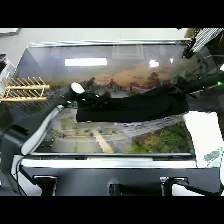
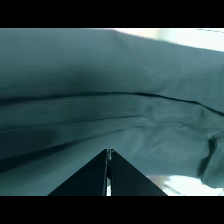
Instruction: Fold the clothes and pants, and hang the long-sleeved shirts on hangers.
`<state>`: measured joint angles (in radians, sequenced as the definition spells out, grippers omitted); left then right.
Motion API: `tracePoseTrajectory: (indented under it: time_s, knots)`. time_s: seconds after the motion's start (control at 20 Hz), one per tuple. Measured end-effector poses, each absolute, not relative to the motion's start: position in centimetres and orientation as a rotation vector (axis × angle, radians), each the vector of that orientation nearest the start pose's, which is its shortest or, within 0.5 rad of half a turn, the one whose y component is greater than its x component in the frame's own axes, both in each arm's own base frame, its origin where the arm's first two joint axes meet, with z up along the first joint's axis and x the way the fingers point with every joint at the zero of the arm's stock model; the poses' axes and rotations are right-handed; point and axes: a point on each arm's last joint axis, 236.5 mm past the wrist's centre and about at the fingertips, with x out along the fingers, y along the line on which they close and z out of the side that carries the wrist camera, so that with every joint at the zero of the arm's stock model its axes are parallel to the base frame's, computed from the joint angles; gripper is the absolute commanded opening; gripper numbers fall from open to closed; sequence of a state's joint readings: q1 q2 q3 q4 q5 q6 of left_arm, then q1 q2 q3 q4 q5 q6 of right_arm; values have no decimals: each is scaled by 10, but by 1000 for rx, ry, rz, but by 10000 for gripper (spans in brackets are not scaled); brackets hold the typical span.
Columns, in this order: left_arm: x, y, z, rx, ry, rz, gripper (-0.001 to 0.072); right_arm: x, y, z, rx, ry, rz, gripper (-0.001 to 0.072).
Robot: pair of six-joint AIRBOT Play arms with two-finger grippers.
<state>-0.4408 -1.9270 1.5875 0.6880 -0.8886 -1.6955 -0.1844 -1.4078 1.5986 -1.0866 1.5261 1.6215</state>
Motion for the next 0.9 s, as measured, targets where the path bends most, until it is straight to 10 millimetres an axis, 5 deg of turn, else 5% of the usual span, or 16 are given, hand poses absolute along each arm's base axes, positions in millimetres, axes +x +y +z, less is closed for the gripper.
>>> tracePoseTrajectory:
  time_s: [0.2,0.6,0.75,0.9]
  knots:
    - [426,-427,-77,-803,1397,-570,17,405,35,128,505,1276,198,33]
    - [403,-493,-102,-870,1463,-580,17,398,36,131,511,1303,197,33]
    - [398,-498,-101,-874,1493,-591,15,398,37,132,513,1301,199,33]
    - [400,-477,-87,-813,1525,-613,15,400,41,134,525,1291,211,33]
